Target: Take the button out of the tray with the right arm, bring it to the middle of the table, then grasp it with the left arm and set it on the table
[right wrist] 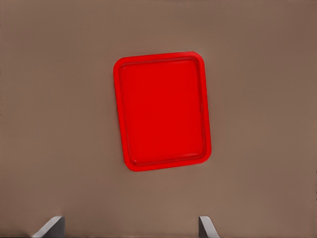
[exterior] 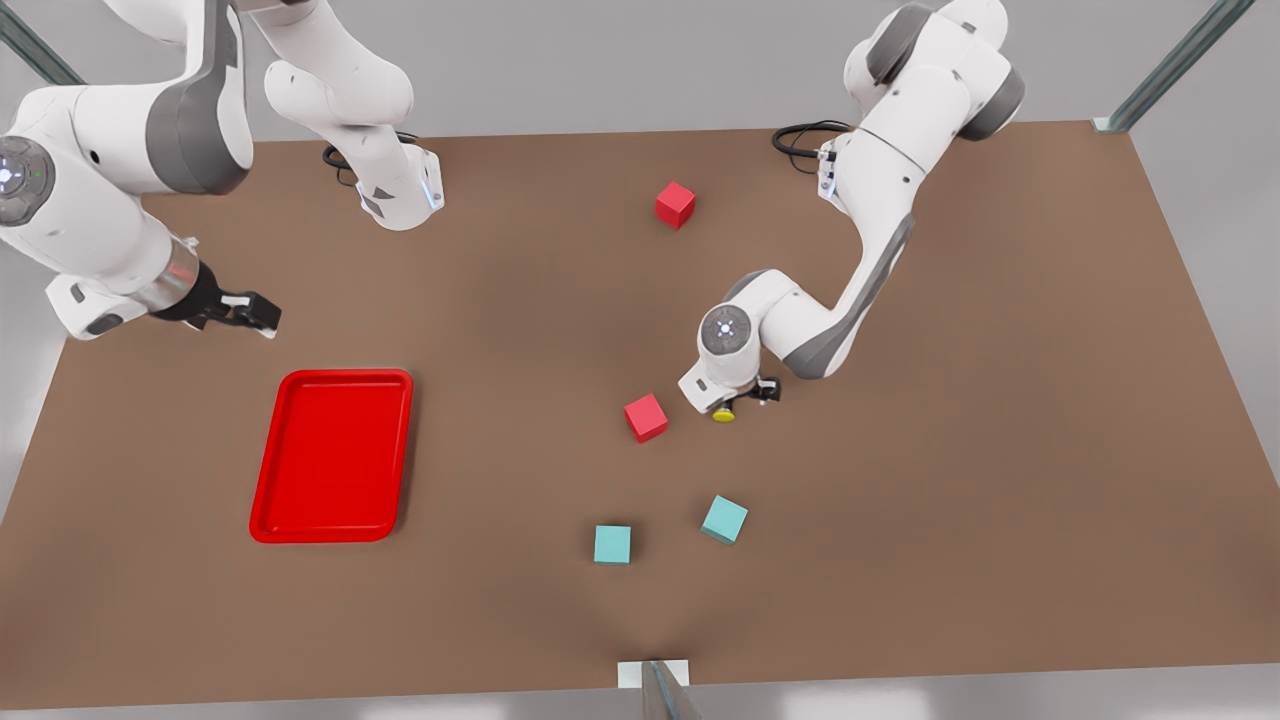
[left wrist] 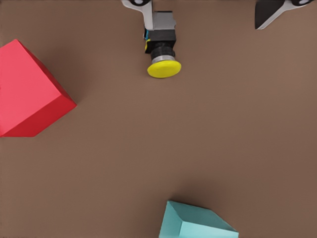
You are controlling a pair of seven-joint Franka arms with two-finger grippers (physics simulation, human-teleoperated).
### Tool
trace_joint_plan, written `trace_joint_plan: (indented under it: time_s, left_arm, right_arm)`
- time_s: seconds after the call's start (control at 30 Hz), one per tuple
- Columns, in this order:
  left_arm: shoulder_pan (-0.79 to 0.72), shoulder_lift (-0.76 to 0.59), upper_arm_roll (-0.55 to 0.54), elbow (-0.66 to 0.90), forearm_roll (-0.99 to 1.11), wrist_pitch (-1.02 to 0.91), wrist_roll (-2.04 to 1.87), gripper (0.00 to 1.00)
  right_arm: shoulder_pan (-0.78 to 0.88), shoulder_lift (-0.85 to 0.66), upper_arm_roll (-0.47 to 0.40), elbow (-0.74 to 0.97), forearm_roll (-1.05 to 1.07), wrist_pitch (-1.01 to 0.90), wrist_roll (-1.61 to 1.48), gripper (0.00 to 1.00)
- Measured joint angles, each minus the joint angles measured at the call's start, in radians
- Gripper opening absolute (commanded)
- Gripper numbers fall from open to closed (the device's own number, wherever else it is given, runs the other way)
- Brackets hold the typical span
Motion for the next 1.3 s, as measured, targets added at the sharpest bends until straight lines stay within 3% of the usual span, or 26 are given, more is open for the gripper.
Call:
trace_joint_plan:
  time_s: [0.13,0.6,1.3]
  left_arm:
    - [0.08,0.017,-0.075,-0.049,0.015,0.084,-0.035,1.0]
    - [0.072,0.029,-0.074,-0.179,0.095,0.207,-0.156,1.0]
    - [0.09,0.096,-0.062,-0.155,0.159,0.262,-0.339,0.99]
  right_arm:
    - [0.01,-0.001,0.001,0.006,-0.009,-0.017,-0.029,1.0]
    - [-0.069,0.02,0.014,0.037,-0.007,-0.062,-0.097,1.0]
    - [-0.081,0.084,0.022,0.075,0.0,0.082,-0.138,1.0]
